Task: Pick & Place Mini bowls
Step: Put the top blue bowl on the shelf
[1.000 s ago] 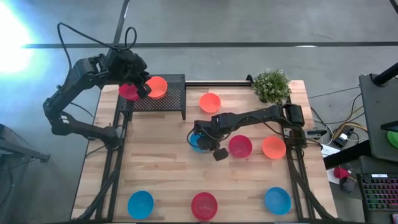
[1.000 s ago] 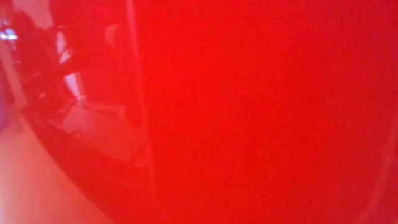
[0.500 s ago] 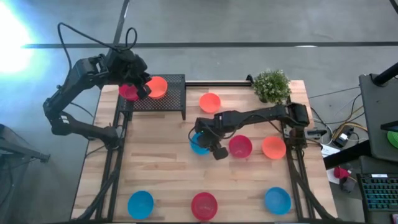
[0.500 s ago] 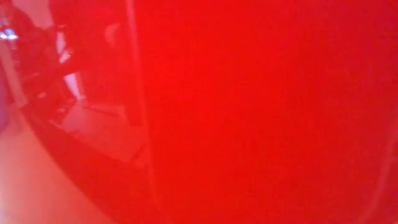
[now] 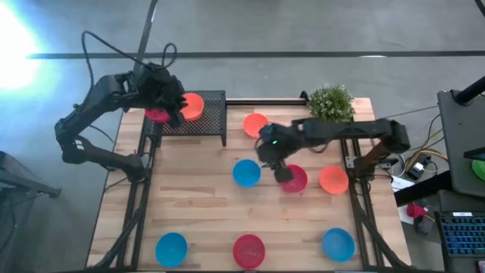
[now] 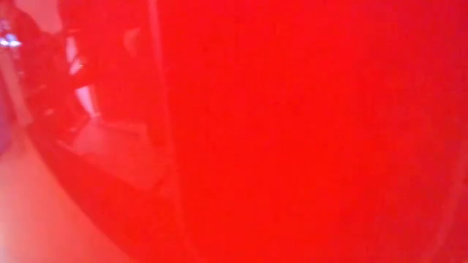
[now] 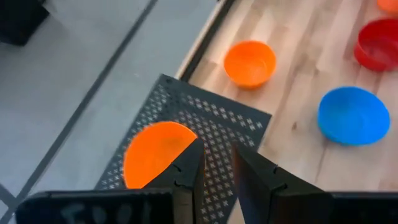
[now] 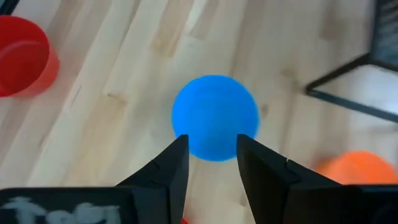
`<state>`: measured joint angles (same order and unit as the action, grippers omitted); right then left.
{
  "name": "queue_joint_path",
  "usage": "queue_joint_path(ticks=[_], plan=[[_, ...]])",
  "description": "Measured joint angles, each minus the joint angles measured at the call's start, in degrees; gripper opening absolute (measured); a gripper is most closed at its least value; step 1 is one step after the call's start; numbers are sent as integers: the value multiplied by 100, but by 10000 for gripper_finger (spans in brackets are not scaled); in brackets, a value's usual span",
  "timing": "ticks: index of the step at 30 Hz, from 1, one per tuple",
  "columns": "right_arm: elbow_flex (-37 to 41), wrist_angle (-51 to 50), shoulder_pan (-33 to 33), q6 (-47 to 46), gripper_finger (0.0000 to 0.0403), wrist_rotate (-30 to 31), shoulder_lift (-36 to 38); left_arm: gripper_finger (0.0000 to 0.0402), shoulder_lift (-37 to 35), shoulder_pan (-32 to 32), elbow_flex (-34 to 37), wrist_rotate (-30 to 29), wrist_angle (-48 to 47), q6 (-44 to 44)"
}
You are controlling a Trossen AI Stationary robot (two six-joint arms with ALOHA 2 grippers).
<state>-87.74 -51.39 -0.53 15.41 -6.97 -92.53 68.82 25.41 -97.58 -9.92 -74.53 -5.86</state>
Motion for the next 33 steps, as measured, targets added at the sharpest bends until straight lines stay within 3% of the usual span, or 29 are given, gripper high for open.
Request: queue_joint_path(ticks=[8, 18, 24, 33], plan=[[4, -347, -51, 129, 132, 312, 1200, 78, 7, -909, 924, 36, 145, 411], [22, -550, -51, 128, 132, 316, 2343, 78, 152, -2219, 2157, 12, 1768, 1802], [44, -553, -51, 347, 132, 318, 2588, 78, 491, -2504, 2803, 33, 2728, 2698], [44, -609, -51, 461, 132, 315, 2646, 78, 1566, -2569, 3027, 749, 3358, 4366]])
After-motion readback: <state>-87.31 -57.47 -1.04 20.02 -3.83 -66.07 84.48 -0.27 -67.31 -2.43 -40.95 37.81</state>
